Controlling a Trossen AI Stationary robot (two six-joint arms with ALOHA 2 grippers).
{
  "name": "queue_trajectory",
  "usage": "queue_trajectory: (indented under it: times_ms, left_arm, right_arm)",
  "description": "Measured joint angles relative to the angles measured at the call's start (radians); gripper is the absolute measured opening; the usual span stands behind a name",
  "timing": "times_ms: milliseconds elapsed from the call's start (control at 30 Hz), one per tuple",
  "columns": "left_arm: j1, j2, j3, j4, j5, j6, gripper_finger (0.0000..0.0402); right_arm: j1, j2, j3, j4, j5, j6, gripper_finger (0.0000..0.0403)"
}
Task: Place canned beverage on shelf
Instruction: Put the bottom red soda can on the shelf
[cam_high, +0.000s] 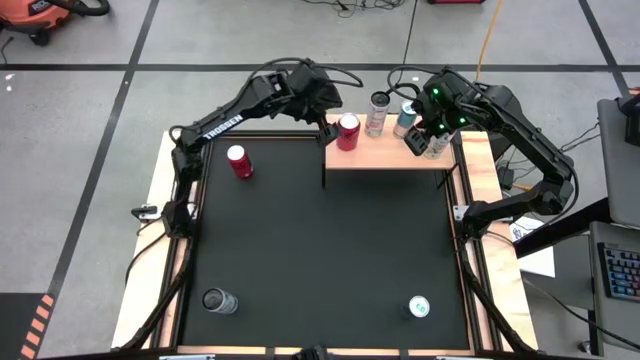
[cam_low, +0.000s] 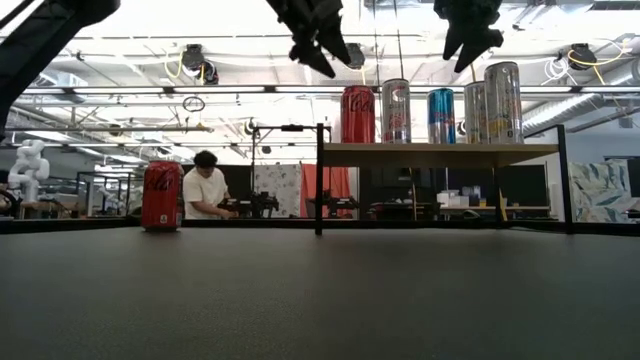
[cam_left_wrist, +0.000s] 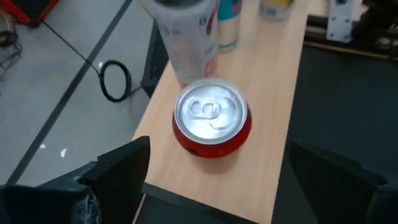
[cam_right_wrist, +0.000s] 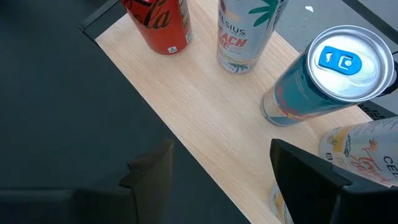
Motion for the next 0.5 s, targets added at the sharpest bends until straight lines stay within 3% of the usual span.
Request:
queue_trajectory:
  times_ms: [233, 500]
  left_arm:
    - [-0.05, -0.012, -0.001, -0.008, 0.11, -0.025, 0.0377]
    - [-0.13, -0.006, -0.006, 0.0, 0.121, 0.016, 0.0377]
  right_arm:
    - [0.0, 0.0, 0.0, 0.0, 0.0, 0.0, 0.0251]
    - [0.0, 0.0, 0.0, -0.001, 0.0, 0.0, 0.0251]
